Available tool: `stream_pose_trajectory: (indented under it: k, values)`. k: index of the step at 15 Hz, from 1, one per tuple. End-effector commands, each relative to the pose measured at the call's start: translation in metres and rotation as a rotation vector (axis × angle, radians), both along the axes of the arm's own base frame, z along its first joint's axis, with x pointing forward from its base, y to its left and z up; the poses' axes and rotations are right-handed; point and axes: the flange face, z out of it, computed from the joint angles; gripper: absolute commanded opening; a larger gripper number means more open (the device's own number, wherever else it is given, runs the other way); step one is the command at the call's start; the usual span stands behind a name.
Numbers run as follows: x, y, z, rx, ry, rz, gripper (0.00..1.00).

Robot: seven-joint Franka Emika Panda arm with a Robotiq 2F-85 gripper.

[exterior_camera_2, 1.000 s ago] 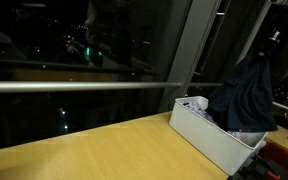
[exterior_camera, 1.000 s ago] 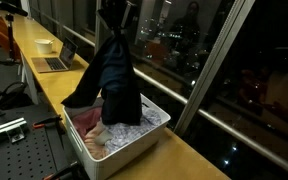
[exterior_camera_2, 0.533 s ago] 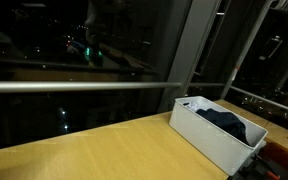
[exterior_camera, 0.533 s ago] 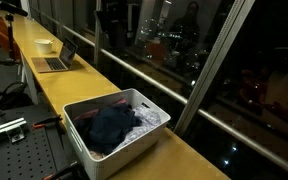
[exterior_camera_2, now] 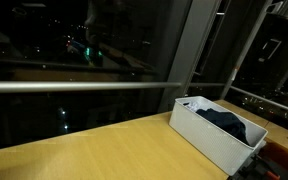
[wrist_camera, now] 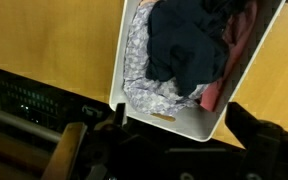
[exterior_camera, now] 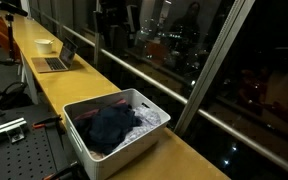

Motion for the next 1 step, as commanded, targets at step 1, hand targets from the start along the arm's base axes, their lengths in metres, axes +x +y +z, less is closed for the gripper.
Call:
stream_pose_trajectory:
  k: [1]
  values:
    - [0.0001,0.0001,0.0004,0.0,0.0,-0.001,1.0]
